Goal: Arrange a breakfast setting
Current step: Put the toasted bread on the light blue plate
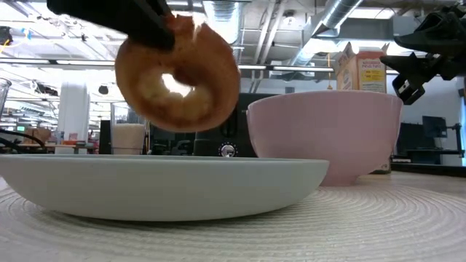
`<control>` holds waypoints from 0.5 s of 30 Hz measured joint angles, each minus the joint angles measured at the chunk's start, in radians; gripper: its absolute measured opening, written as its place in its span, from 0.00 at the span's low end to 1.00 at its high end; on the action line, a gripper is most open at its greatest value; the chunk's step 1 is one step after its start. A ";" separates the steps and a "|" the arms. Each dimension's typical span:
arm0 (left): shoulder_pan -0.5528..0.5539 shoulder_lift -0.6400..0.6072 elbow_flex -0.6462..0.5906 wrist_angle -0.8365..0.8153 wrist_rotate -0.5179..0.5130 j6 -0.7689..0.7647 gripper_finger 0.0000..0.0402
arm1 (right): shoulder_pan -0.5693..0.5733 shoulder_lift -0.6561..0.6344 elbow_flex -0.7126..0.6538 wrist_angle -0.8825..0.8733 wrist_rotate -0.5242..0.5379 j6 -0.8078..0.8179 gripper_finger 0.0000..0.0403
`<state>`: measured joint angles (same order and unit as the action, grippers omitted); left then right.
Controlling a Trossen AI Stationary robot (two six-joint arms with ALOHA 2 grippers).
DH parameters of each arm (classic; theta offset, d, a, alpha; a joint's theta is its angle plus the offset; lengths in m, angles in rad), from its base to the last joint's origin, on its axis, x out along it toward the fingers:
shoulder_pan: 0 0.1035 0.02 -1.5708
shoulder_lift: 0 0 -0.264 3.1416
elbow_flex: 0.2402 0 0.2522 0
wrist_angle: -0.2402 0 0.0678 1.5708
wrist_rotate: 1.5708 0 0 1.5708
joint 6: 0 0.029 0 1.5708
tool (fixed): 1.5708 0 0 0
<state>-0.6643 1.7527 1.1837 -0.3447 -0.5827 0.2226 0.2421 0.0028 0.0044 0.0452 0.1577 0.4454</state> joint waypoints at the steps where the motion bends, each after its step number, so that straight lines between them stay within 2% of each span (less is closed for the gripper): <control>1: 0.000 0.000 -0.002 0.002 0.000 -0.001 0.04 | 0.000 0.000 0.000 0.000 0.000 0.000 0.42; 15: 0.047 0.000 -0.013 0.018 0.057 0.015 0.04 | 0.000 0.000 0.000 0.000 0.000 0.000 0.42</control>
<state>-0.6176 1.7523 1.1709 -0.3270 -0.5262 0.2380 0.2422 0.0025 0.0046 0.0452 0.1577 0.4454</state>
